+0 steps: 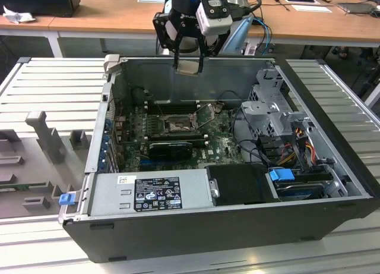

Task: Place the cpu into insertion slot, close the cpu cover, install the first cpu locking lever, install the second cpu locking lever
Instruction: 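Place the cpu into insertion slot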

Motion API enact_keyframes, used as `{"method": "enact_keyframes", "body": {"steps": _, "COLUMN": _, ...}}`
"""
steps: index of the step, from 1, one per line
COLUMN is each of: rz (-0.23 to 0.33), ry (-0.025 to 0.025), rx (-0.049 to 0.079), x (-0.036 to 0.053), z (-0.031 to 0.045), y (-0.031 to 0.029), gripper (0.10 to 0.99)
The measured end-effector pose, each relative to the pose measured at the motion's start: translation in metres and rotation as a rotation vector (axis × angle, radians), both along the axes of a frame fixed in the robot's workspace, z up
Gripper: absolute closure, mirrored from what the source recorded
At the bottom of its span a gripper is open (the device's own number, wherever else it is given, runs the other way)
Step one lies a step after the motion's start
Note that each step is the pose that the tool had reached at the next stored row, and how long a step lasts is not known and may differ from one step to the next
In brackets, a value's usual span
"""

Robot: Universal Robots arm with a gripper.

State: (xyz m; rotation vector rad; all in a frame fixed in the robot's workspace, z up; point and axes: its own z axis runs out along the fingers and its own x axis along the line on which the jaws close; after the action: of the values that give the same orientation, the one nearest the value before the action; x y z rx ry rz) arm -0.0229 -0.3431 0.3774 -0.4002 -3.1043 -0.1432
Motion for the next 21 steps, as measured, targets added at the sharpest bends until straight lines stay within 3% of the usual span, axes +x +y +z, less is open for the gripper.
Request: {"method": "enact_keyframes", "body": {"steps": 21, "rz": -0.058, "ry": 0.0001, "rx": 0.0, "x": 0.0, "z": -0.0003, "y": -0.0011, "gripper": 0.561}}
